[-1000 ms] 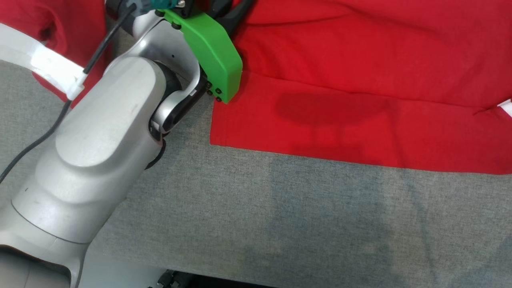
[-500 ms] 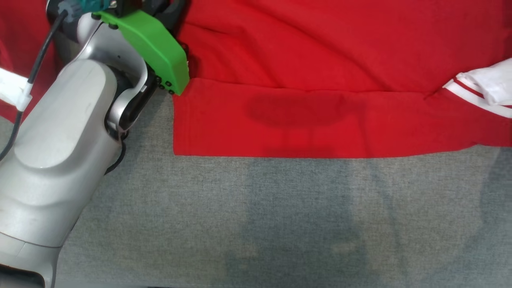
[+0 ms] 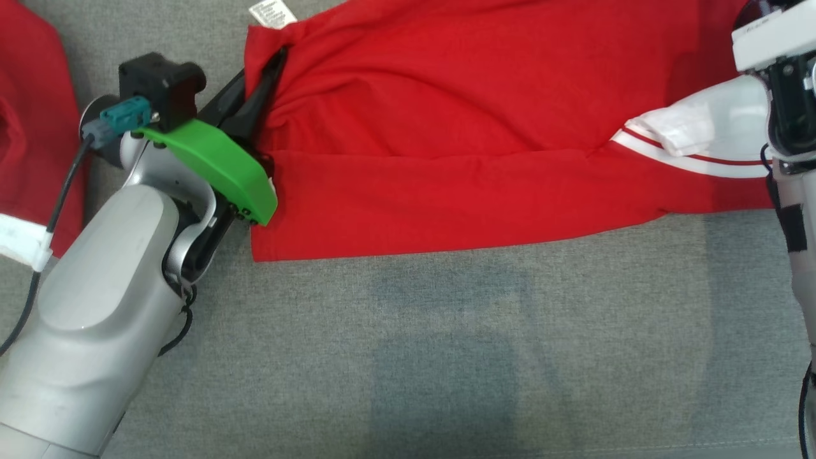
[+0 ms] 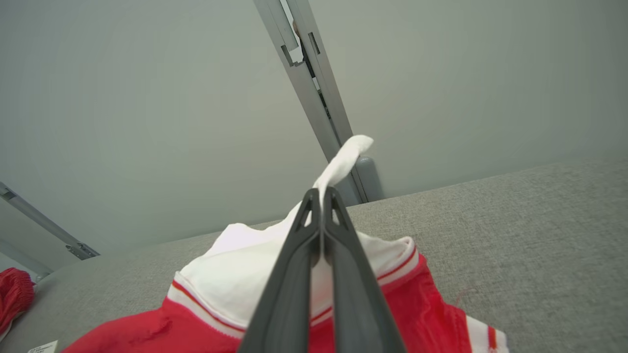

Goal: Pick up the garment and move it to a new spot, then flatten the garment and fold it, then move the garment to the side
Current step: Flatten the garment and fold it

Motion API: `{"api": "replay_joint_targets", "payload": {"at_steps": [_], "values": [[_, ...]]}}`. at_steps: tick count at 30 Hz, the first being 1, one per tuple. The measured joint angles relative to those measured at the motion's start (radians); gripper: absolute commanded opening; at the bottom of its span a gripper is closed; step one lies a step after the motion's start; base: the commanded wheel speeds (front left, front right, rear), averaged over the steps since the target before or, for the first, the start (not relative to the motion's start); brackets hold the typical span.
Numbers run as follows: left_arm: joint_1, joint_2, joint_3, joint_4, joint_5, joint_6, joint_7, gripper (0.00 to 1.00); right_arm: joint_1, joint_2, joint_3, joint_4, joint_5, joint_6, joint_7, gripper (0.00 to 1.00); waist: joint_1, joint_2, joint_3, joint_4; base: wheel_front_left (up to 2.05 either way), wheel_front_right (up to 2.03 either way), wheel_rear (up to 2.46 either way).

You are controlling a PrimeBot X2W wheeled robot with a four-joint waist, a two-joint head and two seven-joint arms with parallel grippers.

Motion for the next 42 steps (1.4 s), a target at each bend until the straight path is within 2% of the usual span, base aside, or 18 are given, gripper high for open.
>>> {"api": "replay_joint_targets", "payload": {"at_steps": [6, 14, 20, 27, 28, 29, 31, 32, 33, 34, 36, 38, 39, 42], "values": [[0.082, 0.035, 0.002, 0.032, -0.001, -0.007, -0.058, 0.0, 0.152, 0.044, -0.004, -0.051, 0.0, 0.01, -0.119, 0.0, 0.0, 0.0, -0.077, -0.028, 0.0, 0.0, 0.0], [0.201, 0.037, -0.011, 0.063, -0.006, -0.016, -0.102, 0.0, 0.387, 0.105, 0.027, 0.0, 0.033, 0.018, -0.153, 0.0, 0.0, 0.0, -0.168, -0.068, 0.0, 0.0, 0.0], [0.302, 0.036, -0.019, 0.079, -0.031, -0.016, -0.12, 0.0, 0.485, 0.11, 0.051, 0.026, 0.032, 0.027, -0.16, 0.0, 0.0, 0.0, -0.26, -0.113, 0.0, 0.0, 0.0], [0.322, 0.034, -0.039, 0.04, -0.023, -0.016, -0.131, 0.02, 0.528, 0.101, 0.046, 0.028, 0.026, 0.03, -0.163, 0.0, -0.0001, 0.0, -0.336, -0.149, 0.0, 0.0, 0.0], [0.322, 0.034, -0.041, 0.034, -0.018, -0.016, -0.133, 0.04, 0.533, 0.1, 0.045, 0.028, 0.024, 0.03, -0.169, 0.02, -0.0001, 0.0, -0.344, -0.152, 0.0, 0.0, 0.0], [0.322, 0.034, -0.041, 0.026, -0.017, -0.016, -0.133, 0.07, 0.535, 0.098, 0.045, 0.028, 0.021, 0.029, -0.169, 0.12, -0.0001, 0.0, -0.35, -0.155, 0.0, 0.0, 0.0], [0.322, 0.035, -0.04, 0.016, -0.014, -0.015, -0.133, 0.11, 0.535, 0.099, 0.051, 0.029, 0.014, 0.029, -0.169, 0.44, 0.0, 0.0, -0.359, -0.159, 0.0, 0.0, 0.0], [0.323, 0.037, -0.041, 0.016, -0.01, -0.013, -0.133, 0.13, 0.535, 0.099, 0.057, 0.032, 0.004, 0.029, -0.169, 0.76, 0.0, 0.0, -0.362, -0.161, 0.0, 0.0, 0.0], [0.326, 0.039, -0.04, 0.015, -0.01, -0.008, -0.133, 0.16, 0.535, 0.099, 0.063, 0.036, -0.003, 0.029, -0.169, 0.91, -0.0001, 0.0, -0.363, -0.162, 0.0, 0.0, 0.0], [0.331, 0.041, -0.04, 0.013, -0.01, -0.003, -0.133, 0.21, 0.534, 0.098, 0.07, 0.041, -0.014, 0.029, -0.169, 1.0, -0.0001, 0.0, -0.363, -0.162, 0.0, 0.0, 0.0], [0.347, 0.044, -0.044, 0.014, -0.01, 0.002, -0.133, 0.42, 0.531, 0.098, 0.078, 0.056, -0.029, 0.025, -0.169, 1.0, 0.0, 0.0, -0.359, -0.162, 0.0, 0.0, 0.0], [0.369, 0.046, -0.053, 0.019, -0.009, 0.01, -0.131, 0.85, 0.531, 0.098, 0.083, 0.077, -0.036, 0.023, -0.169, 1.0, -0.0001, 0.0, -0.357, -0.161, 0.0, 0.0, 0.0], [0.38, 0.048, -0.06, 0.019, -0.009, 0.01, -0.131, 1.0, 0.531, 0.098, 0.083, 0.083, -0.039, 0.022, -0.169, 1.0, 0.0, 0.0, -0.356, -0.16, 0.0, 0.0, 0.0], [0.404, 0.045, -0.078, 0.019, -0.009, 0.011, -0.121, 1.0, 0.53, 0.098, 0.072, 0.091, -0.038, 0.008, -0.169, 1.0, 0.0, 0.0, -0.355, -0.153, 0.0, 0.0, 0.0]]}}
